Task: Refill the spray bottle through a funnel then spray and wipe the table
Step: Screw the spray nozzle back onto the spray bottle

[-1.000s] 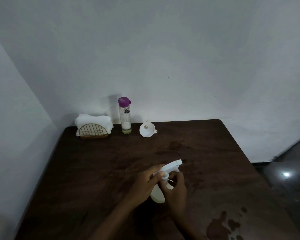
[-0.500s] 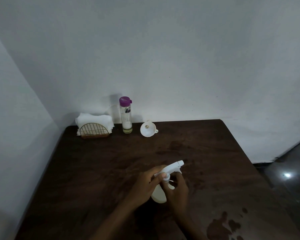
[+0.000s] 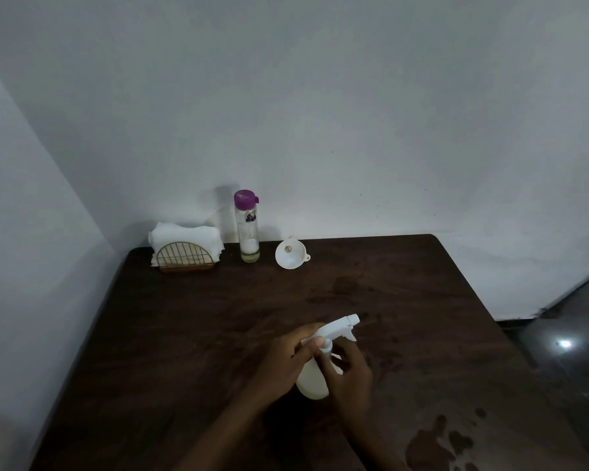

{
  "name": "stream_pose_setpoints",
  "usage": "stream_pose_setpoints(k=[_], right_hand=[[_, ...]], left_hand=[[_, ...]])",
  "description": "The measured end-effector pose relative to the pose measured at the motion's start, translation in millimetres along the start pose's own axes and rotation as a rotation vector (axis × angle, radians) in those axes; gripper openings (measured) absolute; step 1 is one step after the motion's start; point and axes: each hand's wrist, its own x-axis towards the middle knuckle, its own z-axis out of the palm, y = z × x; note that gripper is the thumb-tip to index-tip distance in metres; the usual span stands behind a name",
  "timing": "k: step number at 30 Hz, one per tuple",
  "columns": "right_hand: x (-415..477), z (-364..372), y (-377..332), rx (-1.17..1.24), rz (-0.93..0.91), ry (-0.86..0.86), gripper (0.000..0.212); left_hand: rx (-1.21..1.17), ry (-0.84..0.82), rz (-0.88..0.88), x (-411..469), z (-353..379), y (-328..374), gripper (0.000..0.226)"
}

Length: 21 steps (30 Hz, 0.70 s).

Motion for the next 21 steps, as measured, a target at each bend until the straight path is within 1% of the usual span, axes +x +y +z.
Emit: stream_pose_setpoints(k=[2, 4, 7, 8, 10, 11, 12, 15, 18, 21], right_hand=[[0.3, -1.2, -1.1, -0.003, 0.025, 0.000, 0.022], [-0.2, -0.7, -3.8, 0.017, 0.049, -0.017, 0.024], [-3.5, 1.9, -3.4, 0.029, 0.026, -0.030, 0.017], [-4.2, 2.1, -1.4, 0.020, 0.015, -0.033, 0.019], [-4.8, 2.6, 2.2, -0.005, -0.014, -0.024, 0.034], [-4.2, 2.3, 2.5, -0.016, -0.020, -0.018, 0.037], [-3.4, 2.5, 2.2, -0.026, -0.016, -0.017, 0.036], [-0.9, 2.7, 2.0, -0.019, 0.013, -0.006, 0.013], [1.2, 2.2, -0.6, -0.037, 0.053, -0.014, 0.029], [1.0, 3.7, -3.8, -0.042, 0.050, -0.024, 0.025]], left_hand=[[0.017, -0.006, 0.017, -0.6, 0.8, -0.6, 0.026], [0.016, -0.007, 0.023, -1.4, 0.4, 2.3, 0.021], [0.014, -0.009, 0.015, -0.8, -0.6, 4.5, 0.020], [0.014, -0.013, 0.017, -0.7, -0.5, 3.8, 0.019], [0.016, -0.014, 0.021, -1.1, 0.0, 4.2, 0.019], [0.011, -0.008, 0.017, -0.9, 0.0, 3.6, 0.019], [0.002, -0.004, 0.015, -0.9, 0.1, 3.2, 0.019], [0.017, -0.013, 0.016, -0.9, 0.3, 2.9, 0.027], [0.033, -0.018, 0.030, -1.4, 0.4, 2.8, 0.025], [0.043, -0.007, 0.033, -0.8, -1.0, 2.9, 0.029]])
